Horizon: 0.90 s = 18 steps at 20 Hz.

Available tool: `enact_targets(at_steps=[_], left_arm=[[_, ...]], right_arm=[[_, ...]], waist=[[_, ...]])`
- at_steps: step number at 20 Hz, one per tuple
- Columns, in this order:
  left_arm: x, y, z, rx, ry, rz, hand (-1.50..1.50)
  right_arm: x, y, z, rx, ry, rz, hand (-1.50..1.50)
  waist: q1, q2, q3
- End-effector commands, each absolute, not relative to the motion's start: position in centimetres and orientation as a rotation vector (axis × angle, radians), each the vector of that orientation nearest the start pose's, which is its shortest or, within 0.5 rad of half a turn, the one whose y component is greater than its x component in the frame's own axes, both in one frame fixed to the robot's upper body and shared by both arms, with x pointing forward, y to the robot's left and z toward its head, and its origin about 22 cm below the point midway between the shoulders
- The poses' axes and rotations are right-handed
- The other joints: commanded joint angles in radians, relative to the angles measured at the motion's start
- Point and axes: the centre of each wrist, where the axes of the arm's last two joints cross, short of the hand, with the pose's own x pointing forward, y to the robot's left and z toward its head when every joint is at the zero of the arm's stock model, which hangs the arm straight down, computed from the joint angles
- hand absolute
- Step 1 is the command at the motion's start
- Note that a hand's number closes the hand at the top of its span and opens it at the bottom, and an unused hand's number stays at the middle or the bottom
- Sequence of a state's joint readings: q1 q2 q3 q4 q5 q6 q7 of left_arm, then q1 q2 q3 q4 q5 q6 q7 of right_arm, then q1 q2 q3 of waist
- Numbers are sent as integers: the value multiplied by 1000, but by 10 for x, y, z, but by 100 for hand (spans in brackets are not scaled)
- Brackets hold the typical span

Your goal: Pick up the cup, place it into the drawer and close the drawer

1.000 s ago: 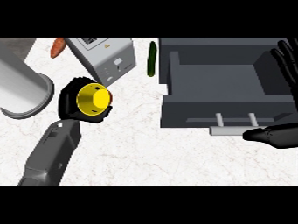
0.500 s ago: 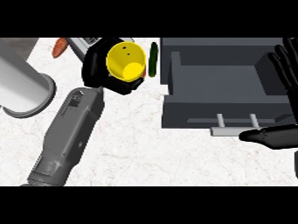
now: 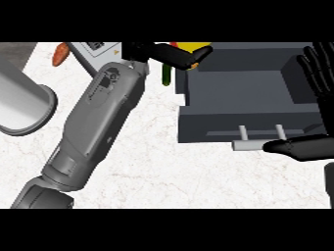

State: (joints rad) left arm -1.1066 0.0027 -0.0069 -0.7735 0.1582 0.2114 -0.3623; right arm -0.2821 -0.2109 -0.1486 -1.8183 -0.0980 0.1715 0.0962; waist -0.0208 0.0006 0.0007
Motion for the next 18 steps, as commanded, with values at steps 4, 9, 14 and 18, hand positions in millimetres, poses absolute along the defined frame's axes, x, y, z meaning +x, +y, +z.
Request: enact_targets(at_steps=[4,9,14,18], left_arm=[[441,33,186,-76,-1944,-208,150],[447,31,168,20,-1872,-265,150],[446,36,142,3,-1747,-404,150],[444,34,135,4,-1718,-468,150]], right_arm=[[273,-275,141,39,-2001,272,-150],[284,-269,148,63,-2026,293,-150],[291,-269,155,98,-2046,325,-150],[299,-256,155,121,-2049,342,-150]], waist=[[-46,10,1],[-77,23,1],[-116,33,2],[-154,46,2]])
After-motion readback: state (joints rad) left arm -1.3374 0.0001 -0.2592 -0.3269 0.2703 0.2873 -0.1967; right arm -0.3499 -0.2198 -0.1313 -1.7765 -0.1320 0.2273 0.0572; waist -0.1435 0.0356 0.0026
